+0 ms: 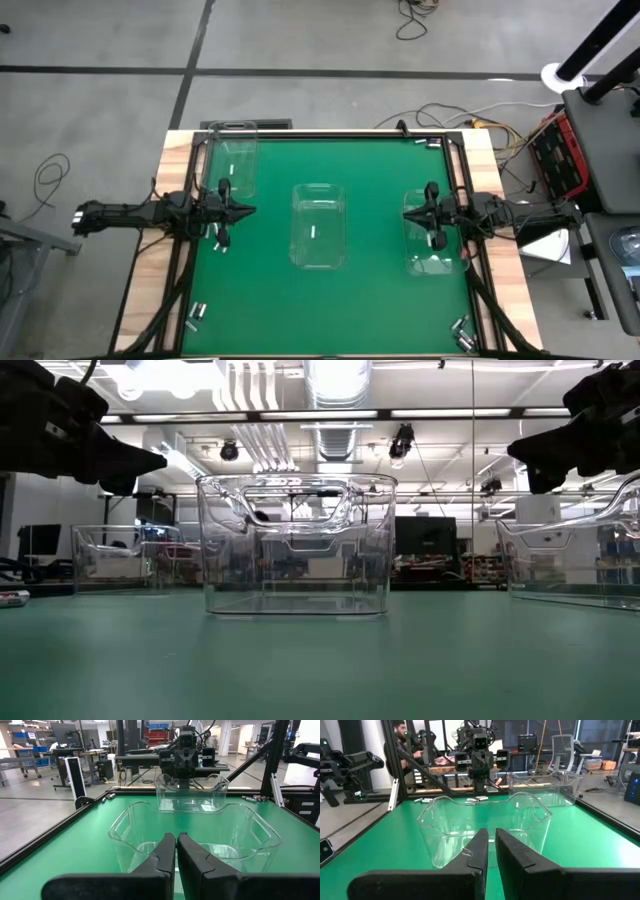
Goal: Sort batteries
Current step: Put the white battery into the right transparent bin
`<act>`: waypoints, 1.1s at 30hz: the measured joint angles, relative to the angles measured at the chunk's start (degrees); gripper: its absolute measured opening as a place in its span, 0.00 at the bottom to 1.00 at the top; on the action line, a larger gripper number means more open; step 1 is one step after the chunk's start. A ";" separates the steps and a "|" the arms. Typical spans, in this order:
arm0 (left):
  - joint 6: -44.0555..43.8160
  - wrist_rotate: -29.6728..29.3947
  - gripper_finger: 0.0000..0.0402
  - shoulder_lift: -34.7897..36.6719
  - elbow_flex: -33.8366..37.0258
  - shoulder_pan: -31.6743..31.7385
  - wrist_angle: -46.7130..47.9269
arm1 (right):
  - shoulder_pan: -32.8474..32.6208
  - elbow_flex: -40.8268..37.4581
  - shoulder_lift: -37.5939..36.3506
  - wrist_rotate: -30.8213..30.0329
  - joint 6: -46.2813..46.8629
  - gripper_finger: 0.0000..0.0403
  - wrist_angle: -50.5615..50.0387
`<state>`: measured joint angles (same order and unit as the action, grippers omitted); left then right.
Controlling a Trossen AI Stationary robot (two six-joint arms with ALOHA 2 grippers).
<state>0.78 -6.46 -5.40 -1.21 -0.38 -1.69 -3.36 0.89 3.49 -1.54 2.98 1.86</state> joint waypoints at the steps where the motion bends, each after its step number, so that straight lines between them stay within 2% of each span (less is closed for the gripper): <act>1: 0.00 -0.02 0.00 0.01 0.00 -0.01 0.00 | 0.00 0.00 -0.02 -0.04 0.00 0.07 0.45; 4: 0.00 -0.02 0.00 -0.01 0.00 -0.02 0.00 | 0.02 0.00 0.01 -0.23 1.23 0.07 3.66; 7: 0.00 -0.01 0.00 0.00 0.00 -0.01 0.00 | 0.00 0.00 -0.07 0.02 8.94 0.07 6.10; 11: 0.00 -0.02 0.00 0.01 0.00 -0.01 0.00 | -0.03 0.19 1.07 -0.04 11.84 0.07 12.33; 14: 0.00 -0.02 0.00 -0.01 0.00 -0.01 -0.02 | -1.04 3.56 3.54 1.79 12.72 0.07 13.59; 17: 0.00 -0.02 0.00 -0.01 0.02 0.00 0.00 | -2.84 9.20 9.05 0.81 11.19 0.07 10.35; 20: 0.00 -0.02 0.00 -0.01 0.00 -0.01 0.00 | -3.66 17.25 17.09 -7.23 10.02 0.07 2.30; 24: 0.00 -0.02 0.00 -0.14 0.00 -0.01 0.00 | -0.37 31.41 29.11 -28.22 9.57 0.08 -18.22; 25: 0.00 -0.02 0.00 -0.14 0.02 0.00 0.00 | 1.48 34.61 32.04 -30.63 9.35 0.08 -22.31; 27: 0.00 -0.01 0.00 -0.14 0.00 -0.02 0.00 | 6.00 39.94 37.56 -28.98 9.22 0.11 -27.81; 31: 0.00 -0.02 0.00 -0.14 0.00 -0.02 0.00 | 17.49 45.98 47.45 -17.34 10.48 0.21 -33.24; 33: 0.00 -0.02 0.00 -0.14 0.00 0.00 0.00 | 23.32 46.69 52.04 -14.30 10.58 0.28 -33.82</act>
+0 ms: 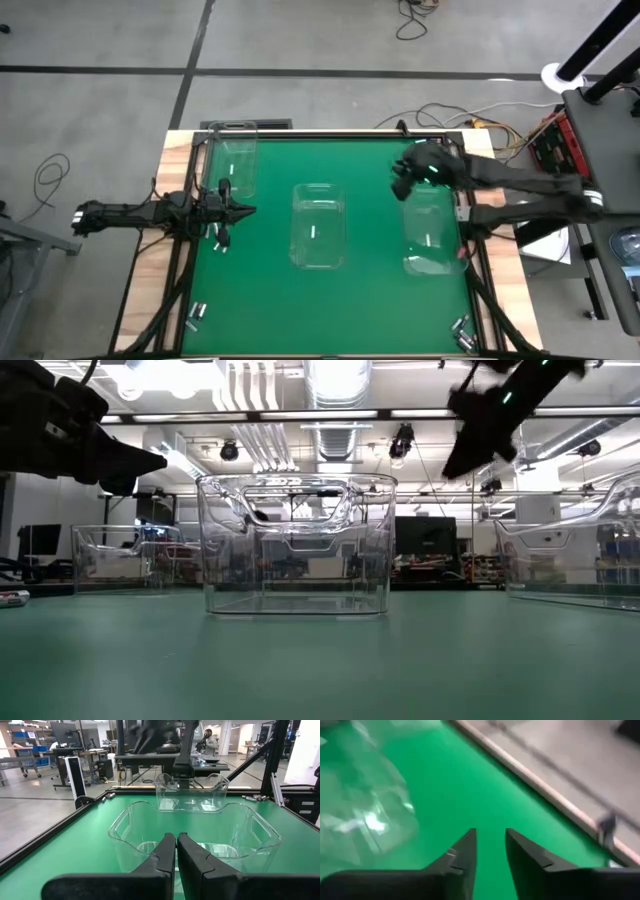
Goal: Sort batteries
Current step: Put the white battery into the right transparent bin
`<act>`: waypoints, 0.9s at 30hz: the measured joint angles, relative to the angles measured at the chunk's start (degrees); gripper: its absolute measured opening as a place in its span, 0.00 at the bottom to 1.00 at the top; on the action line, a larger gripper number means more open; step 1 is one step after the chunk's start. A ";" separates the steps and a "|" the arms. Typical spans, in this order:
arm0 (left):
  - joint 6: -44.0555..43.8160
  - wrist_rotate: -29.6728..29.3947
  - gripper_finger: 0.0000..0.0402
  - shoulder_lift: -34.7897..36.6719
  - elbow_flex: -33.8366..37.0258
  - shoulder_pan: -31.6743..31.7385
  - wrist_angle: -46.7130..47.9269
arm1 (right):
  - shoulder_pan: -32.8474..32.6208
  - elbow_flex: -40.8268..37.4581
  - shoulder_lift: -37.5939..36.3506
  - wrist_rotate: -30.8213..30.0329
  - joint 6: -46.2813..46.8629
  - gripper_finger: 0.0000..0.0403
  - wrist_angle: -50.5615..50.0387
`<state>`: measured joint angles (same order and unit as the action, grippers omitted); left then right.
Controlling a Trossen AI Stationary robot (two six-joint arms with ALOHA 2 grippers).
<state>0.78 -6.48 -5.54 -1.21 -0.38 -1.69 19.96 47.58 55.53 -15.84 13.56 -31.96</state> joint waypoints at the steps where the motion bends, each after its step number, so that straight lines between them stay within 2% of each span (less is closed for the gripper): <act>1: 0.00 0.00 0.00 0.00 0.02 0.00 0.00 | 2.76 0.02 2.05 0.82 0.03 0.31 -0.04; 7: 0.00 0.00 0.00 0.00 0.02 0.00 0.00 | 15.13 -0.84 10.89 1.17 0.71 0.47 2.94; 16: 0.00 0.00 0.00 0.00 0.02 -0.02 0.00 | 24.80 0.19 16.65 1.30 1.26 0.65 4.82; 27: 0.00 0.00 0.00 0.00 0.02 -0.02 0.00 | 35.49 11.08 29.79 1.99 2.07 0.73 -4.18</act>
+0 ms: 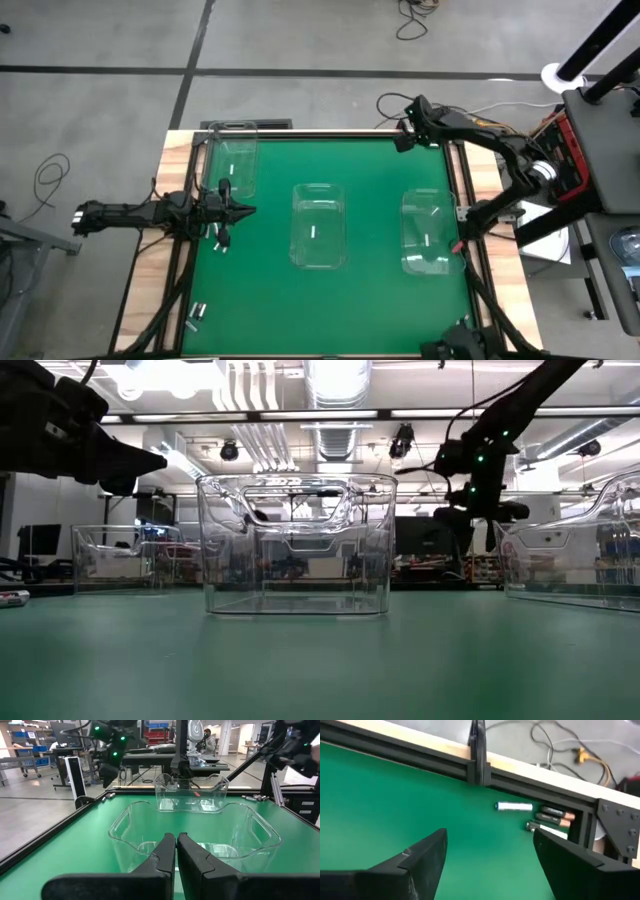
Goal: Sort batteries
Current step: Put the white battery into the right transparent bin
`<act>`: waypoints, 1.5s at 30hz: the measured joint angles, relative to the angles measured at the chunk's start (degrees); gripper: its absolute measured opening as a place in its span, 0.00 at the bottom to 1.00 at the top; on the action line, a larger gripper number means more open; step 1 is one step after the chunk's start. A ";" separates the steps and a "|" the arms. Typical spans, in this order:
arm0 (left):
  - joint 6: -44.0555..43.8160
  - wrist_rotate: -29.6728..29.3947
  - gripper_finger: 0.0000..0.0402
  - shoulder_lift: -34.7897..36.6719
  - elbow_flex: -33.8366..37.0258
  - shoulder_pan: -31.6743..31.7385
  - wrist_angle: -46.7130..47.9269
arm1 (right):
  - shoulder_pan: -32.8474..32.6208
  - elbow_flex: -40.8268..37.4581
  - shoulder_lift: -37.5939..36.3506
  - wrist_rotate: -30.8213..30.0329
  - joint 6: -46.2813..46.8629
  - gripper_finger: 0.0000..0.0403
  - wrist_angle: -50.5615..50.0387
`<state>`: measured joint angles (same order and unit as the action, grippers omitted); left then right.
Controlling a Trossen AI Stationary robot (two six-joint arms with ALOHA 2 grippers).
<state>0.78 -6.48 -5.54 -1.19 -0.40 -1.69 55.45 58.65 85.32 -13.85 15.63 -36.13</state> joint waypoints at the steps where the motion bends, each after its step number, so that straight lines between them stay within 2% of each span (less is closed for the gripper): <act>1: 0.00 0.00 0.00 0.00 0.00 0.01 0.00 | 0.80 1.14 1.27 1.10 -0.04 0.73 -0.03; 5: 0.00 0.00 0.00 0.00 0.00 0.02 0.00 | 3.87 4.51 6.29 4.89 -0.12 0.77 0.05; 13: 0.00 0.00 0.00 0.00 0.00 0.00 -0.02 | 8.07 6.85 12.37 5.35 -0.83 0.79 -0.86; 24: 0.00 0.00 0.00 0.00 0.00 0.02 -0.02 | 9.47 4.59 12.99 8.08 -0.60 0.77 2.60; 45: 0.00 0.00 0.00 -0.02 0.00 0.01 -0.02 | 9.33 3.32 15.31 4.86 -0.39 0.77 5.42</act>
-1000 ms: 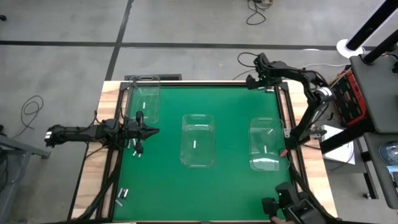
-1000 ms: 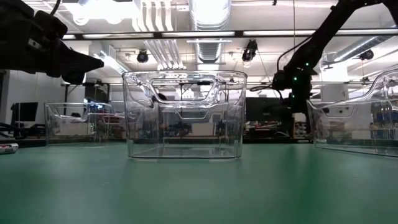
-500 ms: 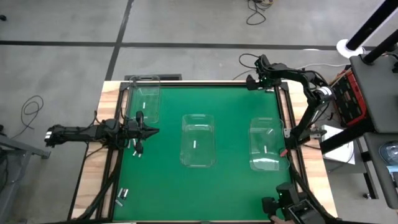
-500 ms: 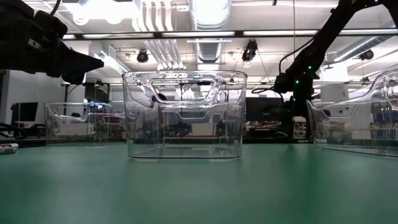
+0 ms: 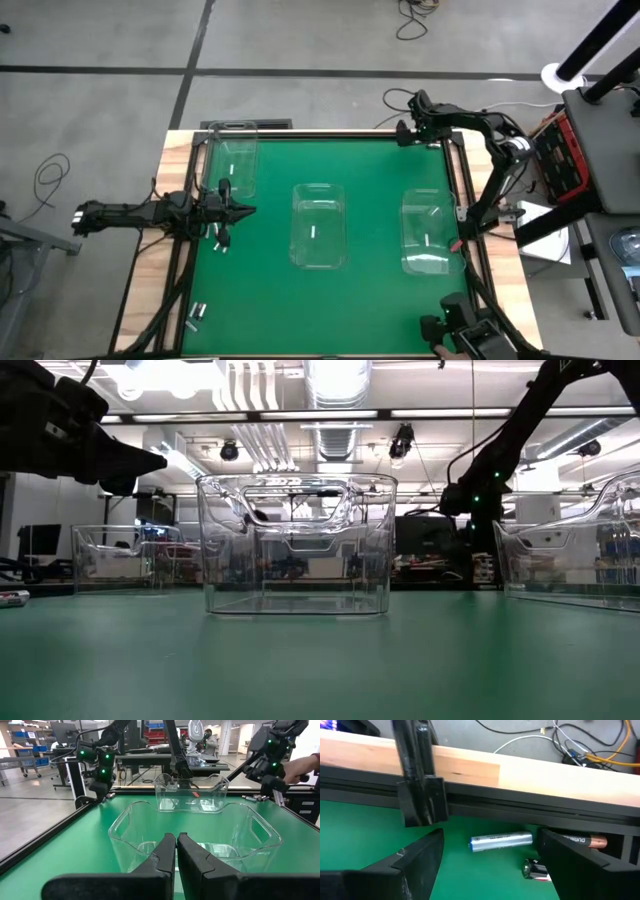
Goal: Sort batteries
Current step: Put the white battery into the right transparent bin
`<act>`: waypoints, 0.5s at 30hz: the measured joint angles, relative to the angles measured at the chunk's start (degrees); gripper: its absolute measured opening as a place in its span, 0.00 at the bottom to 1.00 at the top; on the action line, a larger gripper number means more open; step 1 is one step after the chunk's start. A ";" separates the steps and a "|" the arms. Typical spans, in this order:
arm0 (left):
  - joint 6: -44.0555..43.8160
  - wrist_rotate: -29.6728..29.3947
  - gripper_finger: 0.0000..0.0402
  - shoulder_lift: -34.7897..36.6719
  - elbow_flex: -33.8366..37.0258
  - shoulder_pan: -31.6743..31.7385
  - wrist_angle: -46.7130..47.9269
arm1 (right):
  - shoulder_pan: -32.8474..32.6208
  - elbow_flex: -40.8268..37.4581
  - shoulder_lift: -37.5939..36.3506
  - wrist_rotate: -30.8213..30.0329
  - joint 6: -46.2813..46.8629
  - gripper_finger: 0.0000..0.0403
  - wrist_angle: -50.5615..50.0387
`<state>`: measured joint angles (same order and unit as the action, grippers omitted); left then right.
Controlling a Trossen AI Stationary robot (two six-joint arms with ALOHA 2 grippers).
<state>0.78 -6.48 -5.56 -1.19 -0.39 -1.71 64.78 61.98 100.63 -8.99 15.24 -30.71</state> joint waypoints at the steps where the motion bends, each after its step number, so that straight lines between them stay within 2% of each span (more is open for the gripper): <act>1: 0.00 0.00 0.00 0.00 0.00 0.00 -0.01 | 0.00 0.00 0.22 -0.06 -0.15 0.76 0.04; 15: 0.00 0.00 0.00 0.02 0.00 -0.02 0.00 | 0.02 0.02 0.74 1.52 0.24 0.74 -0.92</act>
<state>0.78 -6.48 -5.55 -1.19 -0.40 -1.71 64.79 62.00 101.37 -7.46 15.47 -31.63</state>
